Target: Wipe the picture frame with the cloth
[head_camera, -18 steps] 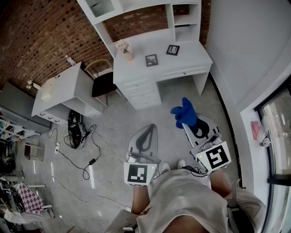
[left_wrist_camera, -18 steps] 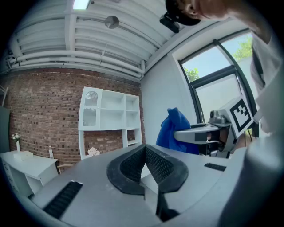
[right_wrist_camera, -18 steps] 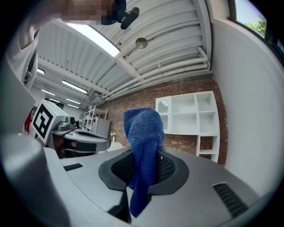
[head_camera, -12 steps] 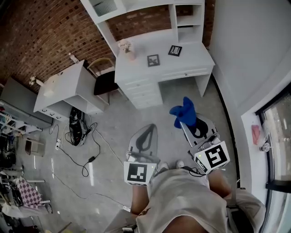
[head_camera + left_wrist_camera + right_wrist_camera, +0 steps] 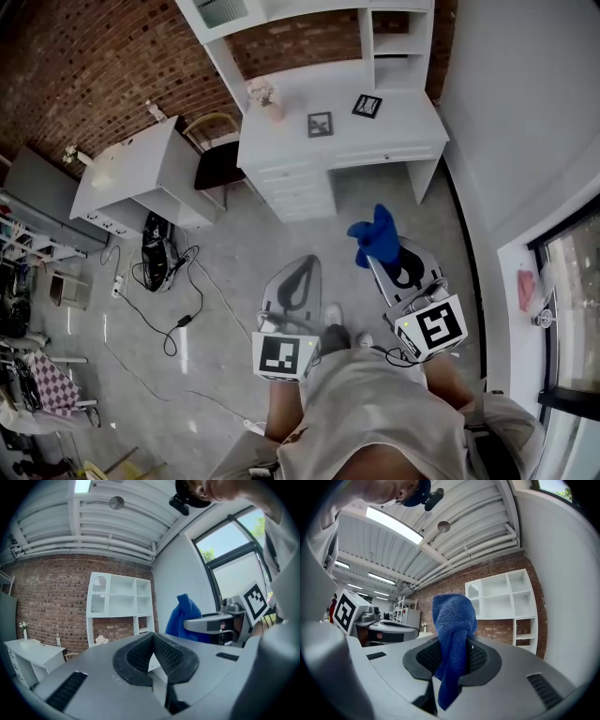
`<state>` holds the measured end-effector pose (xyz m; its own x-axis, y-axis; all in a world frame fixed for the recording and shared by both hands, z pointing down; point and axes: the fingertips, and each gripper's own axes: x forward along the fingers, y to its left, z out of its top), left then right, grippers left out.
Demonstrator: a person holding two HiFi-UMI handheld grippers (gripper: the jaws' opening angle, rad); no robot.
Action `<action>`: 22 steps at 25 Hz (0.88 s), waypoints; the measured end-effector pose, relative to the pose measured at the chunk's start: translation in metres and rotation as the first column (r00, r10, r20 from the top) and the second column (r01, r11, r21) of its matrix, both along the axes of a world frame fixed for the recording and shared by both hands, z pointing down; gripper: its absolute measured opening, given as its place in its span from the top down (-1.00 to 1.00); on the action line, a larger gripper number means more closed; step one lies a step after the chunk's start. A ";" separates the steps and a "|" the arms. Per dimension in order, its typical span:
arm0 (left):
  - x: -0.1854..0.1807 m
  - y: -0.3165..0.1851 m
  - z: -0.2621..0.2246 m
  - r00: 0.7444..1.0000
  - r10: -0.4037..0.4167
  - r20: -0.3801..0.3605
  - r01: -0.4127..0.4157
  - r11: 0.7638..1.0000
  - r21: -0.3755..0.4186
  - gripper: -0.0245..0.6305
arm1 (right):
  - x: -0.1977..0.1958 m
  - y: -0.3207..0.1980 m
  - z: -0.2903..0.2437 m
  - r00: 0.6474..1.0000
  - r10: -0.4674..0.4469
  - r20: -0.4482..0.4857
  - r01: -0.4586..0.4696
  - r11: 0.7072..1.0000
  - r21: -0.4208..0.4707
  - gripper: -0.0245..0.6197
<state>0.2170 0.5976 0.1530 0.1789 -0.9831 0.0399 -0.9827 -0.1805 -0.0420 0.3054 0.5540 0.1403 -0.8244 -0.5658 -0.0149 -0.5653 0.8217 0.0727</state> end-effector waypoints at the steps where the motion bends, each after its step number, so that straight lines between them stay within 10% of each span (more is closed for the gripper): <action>1: -0.001 -0.003 0.001 1.000 0.000 0.002 0.000 1.000 0.004 0.93 | -0.001 -0.003 0.000 1.000 -0.002 0.000 0.002 1.000 0.000 0.65; 22: -0.093 -0.105 0.013 0.999 0.053 -0.012 -0.053 0.999 0.007 0.93 | -0.093 -0.100 0.020 0.998 0.043 -0.046 -0.044 0.999 -0.020 0.64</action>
